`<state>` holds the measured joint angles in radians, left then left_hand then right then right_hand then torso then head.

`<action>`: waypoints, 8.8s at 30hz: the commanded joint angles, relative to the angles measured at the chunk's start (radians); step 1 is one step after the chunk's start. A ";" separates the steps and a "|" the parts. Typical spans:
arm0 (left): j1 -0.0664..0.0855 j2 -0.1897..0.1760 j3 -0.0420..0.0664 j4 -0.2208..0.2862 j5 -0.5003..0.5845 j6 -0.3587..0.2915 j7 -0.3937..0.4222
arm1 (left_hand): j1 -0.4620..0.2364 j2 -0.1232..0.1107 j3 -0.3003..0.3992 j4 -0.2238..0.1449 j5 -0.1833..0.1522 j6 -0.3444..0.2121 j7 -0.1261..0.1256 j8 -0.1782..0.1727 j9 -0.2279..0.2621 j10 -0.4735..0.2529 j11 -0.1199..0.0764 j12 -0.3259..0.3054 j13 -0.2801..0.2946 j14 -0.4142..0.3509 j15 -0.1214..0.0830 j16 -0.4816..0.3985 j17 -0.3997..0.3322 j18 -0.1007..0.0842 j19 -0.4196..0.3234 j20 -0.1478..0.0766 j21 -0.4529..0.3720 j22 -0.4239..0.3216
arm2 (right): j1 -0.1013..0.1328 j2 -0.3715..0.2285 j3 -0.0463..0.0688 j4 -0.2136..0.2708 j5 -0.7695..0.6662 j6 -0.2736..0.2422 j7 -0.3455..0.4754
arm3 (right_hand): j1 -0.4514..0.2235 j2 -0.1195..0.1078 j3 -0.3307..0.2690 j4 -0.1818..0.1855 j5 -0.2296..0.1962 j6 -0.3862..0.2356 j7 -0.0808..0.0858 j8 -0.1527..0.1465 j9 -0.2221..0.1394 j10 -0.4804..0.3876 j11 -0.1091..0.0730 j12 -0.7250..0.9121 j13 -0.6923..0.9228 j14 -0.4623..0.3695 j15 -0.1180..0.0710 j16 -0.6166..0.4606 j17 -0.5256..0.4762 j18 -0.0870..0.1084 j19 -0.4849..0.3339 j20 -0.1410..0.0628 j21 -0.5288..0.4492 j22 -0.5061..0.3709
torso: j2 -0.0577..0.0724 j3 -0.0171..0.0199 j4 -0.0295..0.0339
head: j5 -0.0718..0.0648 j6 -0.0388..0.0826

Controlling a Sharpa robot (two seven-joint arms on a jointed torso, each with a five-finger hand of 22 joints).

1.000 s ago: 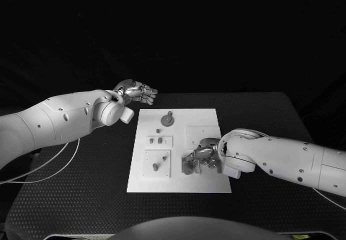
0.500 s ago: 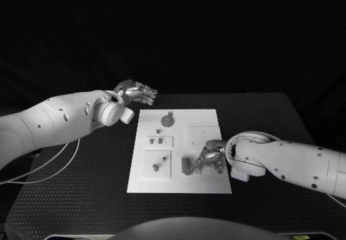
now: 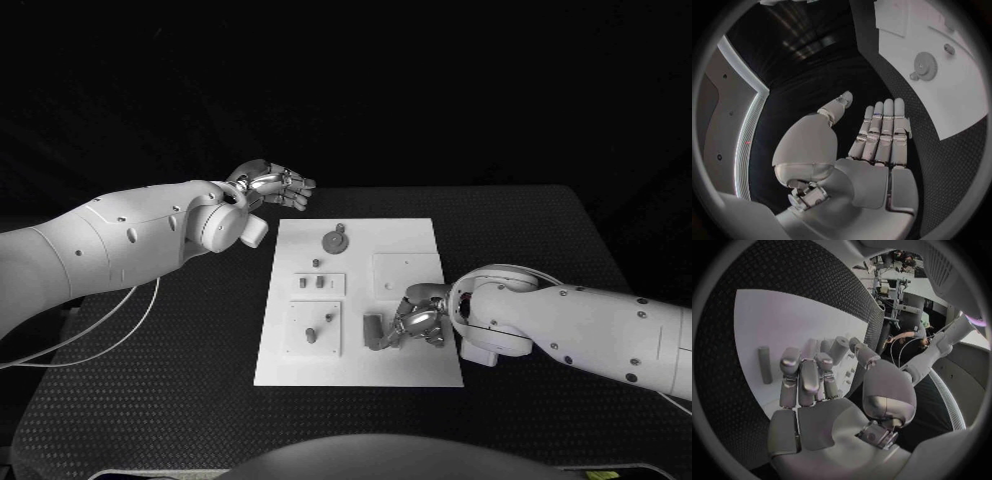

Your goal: Assemble the parts on the task board

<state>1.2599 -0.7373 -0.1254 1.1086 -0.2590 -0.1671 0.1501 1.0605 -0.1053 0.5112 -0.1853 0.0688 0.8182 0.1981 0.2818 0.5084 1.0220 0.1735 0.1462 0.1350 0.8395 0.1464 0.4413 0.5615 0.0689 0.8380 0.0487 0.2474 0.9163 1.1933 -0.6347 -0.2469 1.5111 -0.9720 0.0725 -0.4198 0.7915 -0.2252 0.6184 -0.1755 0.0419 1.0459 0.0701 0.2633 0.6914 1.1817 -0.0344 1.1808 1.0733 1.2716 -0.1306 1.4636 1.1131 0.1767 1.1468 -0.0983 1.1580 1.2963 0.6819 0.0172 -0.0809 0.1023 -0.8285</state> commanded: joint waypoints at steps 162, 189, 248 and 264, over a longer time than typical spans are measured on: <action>0.001 -0.015 0.000 0.010 0.004 0.027 0.005 | -0.010 -0.001 -0.004 0.007 0.000 -0.006 -0.003 0.010 -0.004 -0.006 -0.003 0.010 -0.004 0.008 0.002 -0.013 0.010 0.011 -0.006 0.000 -0.001 0.003 | -0.088 -0.059 0.000 -0.028 -0.219 -0.062 -0.087 | 0.123 0.169 -0.066 -0.118 0.006 -0.002 0.010 -0.029 0.047 0.077 0.004 0.019 0.081 -0.013 -0.002 0.027 -0.079 0.085 -0.005 0.006 0.011 -0.022 | 0.001 -0.0012 0.0016 | -0.019 -0.009; 0.001 -0.013 0.000 0.009 0.004 0.028 0.005 | -0.009 -0.001 -0.004 0.007 0.000 -0.006 -0.003 0.010 -0.004 -0.006 -0.004 0.011 -0.004 0.008 0.002 -0.014 0.011 0.011 -0.006 0.000 -0.001 0.003 | -0.061 -0.077 0.015 0.033 -0.027 -0.203 -0.063 | 0.176 0.184 0.005 -0.118 0.006 0.027 -0.002 -0.023 0.045 0.102 -0.008 0.038 0.100 0.012 -0.013 0.038 -0.056 0.085 0.005 0.006 0.024 -0.019 | 0.001 -0.0010 0.0017 | -0.016 -0.008; 0.001 -0.008 0.000 0.008 0.004 0.033 0.003 | -0.010 0.000 -0.005 0.008 0.000 -0.006 -0.003 0.011 -0.005 -0.006 -0.004 0.012 -0.005 0.009 0.002 -0.016 0.014 0.011 -0.006 0.000 -0.001 0.004 | -0.072 0.009 0.019 -0.027 0.020 -0.141 -0.063 | 0.164 0.186 0.010 -0.118 0.006 0.027 -0.002 -0.026 0.042 0.102 -0.008 0.035 0.097 0.011 -0.014 0.036 -0.064 0.085 0.008 0.007 0.023 -0.021 | 0.000 -0.0005 0.0004 | -0.009 -0.013; 0.001 -0.009 0.000 0.009 0.004 0.031 0.003 | -0.011 0.000 -0.005 0.009 0.000 -0.006 -0.003 0.012 -0.005 -0.006 -0.003 0.012 -0.006 0.009 0.002 -0.017 0.015 0.011 -0.006 0.000 -0.001 0.004 | -0.072 0.015 0.019 -0.043 0.031 -0.176 -0.044 | 0.119 0.172 -0.001 -0.109 0.005 0.019 0.004 -0.035 0.038 0.090 -0.003 0.020 0.085 0.001 -0.010 0.032 -0.078 0.085 0.008 0.010 0.019 -0.026 | 0.001 -0.0013 0.0011 | -0.010 -0.013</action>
<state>1.2599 -0.7479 -0.1257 1.1158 -0.2588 -0.1489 0.1460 1.0605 -0.1053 0.5067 -0.1808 0.0688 0.8182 0.1981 0.2896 0.5042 1.0220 0.1735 0.1540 0.1303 0.8416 0.1485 0.4297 0.5751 0.0619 0.8380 0.0487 0.2474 0.9190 1.1280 -0.6285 -0.2240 1.4666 -0.9544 -0.1063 -0.4848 0.9350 -0.0353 0.5926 -0.2619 0.0456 1.0808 0.0529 0.2372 0.7353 1.2772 -0.0408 1.2072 1.1594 1.2782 -0.1408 1.4985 1.0368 0.1819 1.1482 -0.0892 1.1764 1.2714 0.6822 0.0157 -0.0800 0.0923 -0.8414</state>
